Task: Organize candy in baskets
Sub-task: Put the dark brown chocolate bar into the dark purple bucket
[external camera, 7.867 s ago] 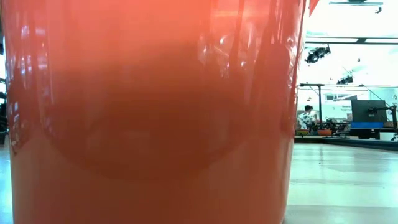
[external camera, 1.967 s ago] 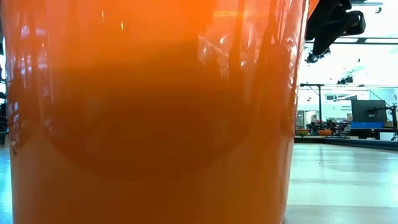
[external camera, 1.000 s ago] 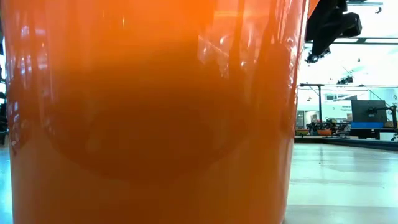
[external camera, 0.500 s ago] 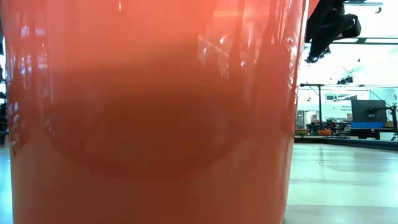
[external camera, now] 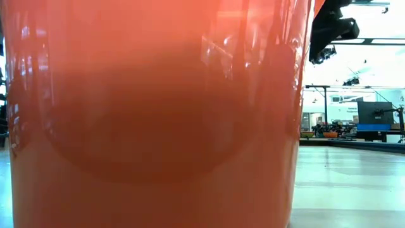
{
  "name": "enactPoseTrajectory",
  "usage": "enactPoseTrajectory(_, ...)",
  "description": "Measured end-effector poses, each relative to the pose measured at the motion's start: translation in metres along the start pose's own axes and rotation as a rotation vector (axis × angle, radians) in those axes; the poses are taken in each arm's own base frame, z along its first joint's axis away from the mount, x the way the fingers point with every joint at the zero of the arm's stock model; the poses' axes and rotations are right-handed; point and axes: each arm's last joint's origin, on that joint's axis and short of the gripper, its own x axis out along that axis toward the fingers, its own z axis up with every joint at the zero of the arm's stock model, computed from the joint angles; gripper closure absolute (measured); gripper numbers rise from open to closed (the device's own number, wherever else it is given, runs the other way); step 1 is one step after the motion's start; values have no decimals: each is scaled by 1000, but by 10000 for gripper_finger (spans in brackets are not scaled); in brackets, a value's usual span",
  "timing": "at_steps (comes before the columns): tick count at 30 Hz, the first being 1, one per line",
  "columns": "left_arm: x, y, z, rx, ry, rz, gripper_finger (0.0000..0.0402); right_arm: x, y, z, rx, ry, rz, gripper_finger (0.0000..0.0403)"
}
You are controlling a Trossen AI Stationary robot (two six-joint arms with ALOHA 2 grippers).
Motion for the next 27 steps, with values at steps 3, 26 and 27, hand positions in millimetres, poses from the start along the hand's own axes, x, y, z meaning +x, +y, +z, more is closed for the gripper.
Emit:
enactPoseTrajectory(3, -11, -1, 0, -45, -56, -63, 400, 0, 2, 4, 6, -97, -12, 245)
enactPoseTrajectory(26, -101, -9, 22, -319, -732, -425, 402, -16, 23, 86, 35, -685, 318, 245)
enactPoseTrajectory(27, -105, -12, 24, -311, -751, -421, 401, -14, 23, 88, 41, -691, 321, 245)
